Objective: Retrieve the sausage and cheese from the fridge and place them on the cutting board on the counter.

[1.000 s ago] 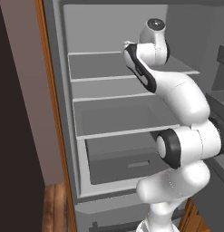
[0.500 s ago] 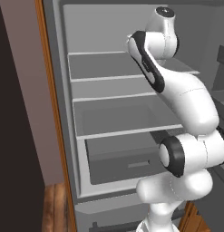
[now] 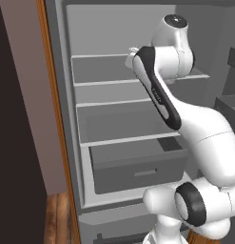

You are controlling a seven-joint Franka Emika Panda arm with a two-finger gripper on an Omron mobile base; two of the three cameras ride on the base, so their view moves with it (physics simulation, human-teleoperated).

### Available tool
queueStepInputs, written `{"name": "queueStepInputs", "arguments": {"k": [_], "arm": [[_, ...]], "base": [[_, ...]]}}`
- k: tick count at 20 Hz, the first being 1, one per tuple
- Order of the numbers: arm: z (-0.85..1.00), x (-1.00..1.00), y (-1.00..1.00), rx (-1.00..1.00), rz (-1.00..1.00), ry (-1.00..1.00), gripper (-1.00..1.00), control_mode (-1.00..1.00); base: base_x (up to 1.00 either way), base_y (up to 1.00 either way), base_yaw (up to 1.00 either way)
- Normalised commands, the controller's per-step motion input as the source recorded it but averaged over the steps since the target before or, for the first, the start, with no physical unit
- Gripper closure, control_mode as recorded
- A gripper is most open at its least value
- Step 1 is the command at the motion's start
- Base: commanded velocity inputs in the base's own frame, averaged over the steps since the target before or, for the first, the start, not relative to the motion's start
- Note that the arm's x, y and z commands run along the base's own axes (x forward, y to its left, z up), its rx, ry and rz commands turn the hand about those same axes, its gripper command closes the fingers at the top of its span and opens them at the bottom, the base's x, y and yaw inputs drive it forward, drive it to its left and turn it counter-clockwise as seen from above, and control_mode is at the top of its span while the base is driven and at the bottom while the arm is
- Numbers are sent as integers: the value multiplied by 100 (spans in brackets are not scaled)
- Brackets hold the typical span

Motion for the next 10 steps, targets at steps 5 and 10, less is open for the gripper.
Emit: {"name": "queueStepInputs", "arguments": {"k": [5, 10], "arm": [[-10, -100, 35, 0, 0, -6, 100, -100], [0, -100, 35, 0, 1, 0, 100, -100]], "base": [[0, 0, 0], [0, 0, 0]]}}
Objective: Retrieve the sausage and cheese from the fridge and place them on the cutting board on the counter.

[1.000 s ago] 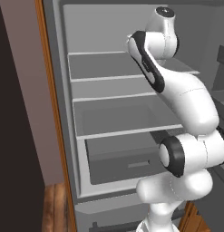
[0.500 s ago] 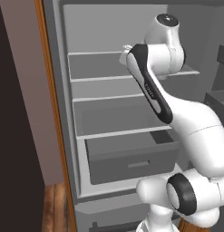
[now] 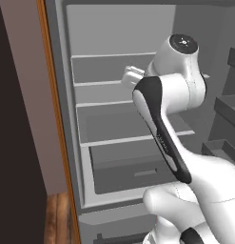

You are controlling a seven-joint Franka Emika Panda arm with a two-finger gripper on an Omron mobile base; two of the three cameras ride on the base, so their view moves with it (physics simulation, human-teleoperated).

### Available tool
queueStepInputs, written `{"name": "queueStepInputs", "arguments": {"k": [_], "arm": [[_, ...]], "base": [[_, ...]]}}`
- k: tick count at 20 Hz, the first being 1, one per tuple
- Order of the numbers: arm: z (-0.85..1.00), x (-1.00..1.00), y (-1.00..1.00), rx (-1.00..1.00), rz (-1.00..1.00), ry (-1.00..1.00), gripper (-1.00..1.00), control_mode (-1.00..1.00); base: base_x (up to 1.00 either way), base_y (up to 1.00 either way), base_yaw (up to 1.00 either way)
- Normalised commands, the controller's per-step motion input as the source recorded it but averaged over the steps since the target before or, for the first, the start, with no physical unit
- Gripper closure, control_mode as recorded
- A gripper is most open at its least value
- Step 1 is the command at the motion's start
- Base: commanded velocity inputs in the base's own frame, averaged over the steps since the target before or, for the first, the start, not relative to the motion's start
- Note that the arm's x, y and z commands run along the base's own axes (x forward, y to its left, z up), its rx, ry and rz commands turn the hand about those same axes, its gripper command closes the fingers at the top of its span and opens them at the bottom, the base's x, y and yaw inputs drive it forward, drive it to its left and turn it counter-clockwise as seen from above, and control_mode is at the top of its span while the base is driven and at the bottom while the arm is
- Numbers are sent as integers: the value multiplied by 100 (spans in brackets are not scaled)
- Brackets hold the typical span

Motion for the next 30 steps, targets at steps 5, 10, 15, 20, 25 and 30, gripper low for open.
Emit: {"name": "queueStepInputs", "arguments": {"k": [5, 10, 15, 20, 25, 30], "arm": [[0, -100, 2, 0, 2, 5, 100, -100], [0, -81, -14, 0, 2, 0, 100, -100], [0, -34, -15, 1, 0, 3, 100, -100], [-6, -14, -15, 1, 0, 1, 100, -100], [-5, -23, -3, 0, 0, 0, 100, -100], [-1, 0, 0, 0, 0, 0, 100, 100]], "base": [[0, 0, 0], [0, 0, 0], [0, 0, 0], [0, 0, 0], [0, 0, 0], [-21, 4, 0]]}}
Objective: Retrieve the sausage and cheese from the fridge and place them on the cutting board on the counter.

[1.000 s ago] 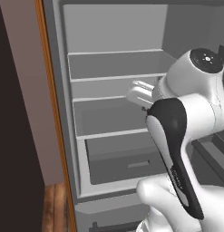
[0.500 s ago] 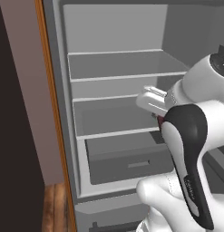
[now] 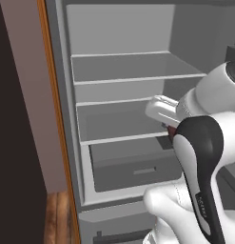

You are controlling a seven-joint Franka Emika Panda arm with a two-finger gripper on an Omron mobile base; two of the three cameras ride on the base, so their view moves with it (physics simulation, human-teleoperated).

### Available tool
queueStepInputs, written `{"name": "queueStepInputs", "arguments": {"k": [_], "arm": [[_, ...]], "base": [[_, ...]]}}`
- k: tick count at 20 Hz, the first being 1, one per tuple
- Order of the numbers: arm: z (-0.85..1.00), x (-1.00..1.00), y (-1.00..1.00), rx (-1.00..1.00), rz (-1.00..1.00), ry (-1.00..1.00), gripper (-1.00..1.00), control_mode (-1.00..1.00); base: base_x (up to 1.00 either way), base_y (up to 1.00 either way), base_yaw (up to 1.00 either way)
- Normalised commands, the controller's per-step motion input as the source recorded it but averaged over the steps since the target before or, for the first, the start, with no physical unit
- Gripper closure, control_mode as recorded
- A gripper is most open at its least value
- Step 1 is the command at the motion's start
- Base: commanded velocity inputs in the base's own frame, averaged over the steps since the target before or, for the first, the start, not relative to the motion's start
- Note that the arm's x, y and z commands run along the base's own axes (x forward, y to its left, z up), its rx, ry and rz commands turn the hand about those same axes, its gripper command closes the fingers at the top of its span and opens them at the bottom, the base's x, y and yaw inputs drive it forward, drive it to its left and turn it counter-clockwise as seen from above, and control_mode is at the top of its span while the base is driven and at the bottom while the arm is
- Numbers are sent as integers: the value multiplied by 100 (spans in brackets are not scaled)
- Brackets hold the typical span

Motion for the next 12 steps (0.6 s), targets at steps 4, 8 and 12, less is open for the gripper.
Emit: {"name": "queueStepInputs", "arguments": {"k": [4, 8, 12], "arm": [[0, 0, 0, 0, 0, 0, 100, 100], [0, 0, 0, 0, 0, 0, 100, 100], [0, 0, 0, 0, 0, 0, 100, 100]], "base": [[-76, 70, 0], [-66, 100, 0], [-100, 37, -40]]}}
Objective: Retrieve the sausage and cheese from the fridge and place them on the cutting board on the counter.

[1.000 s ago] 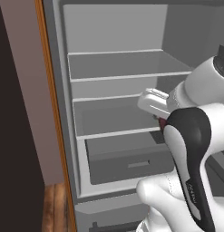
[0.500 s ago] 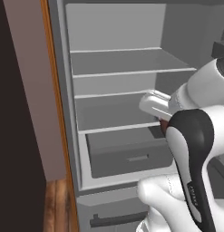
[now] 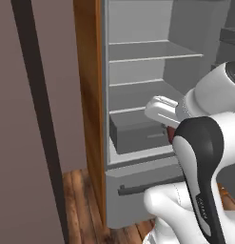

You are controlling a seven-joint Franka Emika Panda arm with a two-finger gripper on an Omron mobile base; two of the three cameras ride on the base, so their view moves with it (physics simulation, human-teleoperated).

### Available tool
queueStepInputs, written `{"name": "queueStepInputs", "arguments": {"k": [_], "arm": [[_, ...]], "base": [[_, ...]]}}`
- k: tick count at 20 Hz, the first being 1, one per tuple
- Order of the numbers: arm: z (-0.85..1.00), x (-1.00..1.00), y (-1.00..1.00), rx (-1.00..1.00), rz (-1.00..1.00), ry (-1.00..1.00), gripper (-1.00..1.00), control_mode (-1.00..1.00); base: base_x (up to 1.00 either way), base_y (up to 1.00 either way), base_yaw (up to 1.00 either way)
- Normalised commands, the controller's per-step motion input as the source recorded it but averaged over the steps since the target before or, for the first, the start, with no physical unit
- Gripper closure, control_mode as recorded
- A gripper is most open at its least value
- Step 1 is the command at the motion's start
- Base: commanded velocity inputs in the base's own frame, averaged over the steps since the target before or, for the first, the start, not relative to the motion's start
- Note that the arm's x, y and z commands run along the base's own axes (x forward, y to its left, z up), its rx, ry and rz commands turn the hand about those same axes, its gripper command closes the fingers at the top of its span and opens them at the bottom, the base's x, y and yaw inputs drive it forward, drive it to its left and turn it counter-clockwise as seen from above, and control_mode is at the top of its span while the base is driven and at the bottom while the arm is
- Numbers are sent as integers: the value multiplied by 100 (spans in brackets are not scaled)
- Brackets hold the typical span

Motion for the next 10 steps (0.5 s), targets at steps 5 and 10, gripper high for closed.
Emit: {"name": "queueStepInputs", "arguments": {"k": [5, 10], "arm": [[0, 0, 0, 0, 0, 0, 100, 100], [0, 0, 0, 0, 0, 0, 100, 100]], "base": [[-100, 13, -65], [-90, 0, -72]]}}
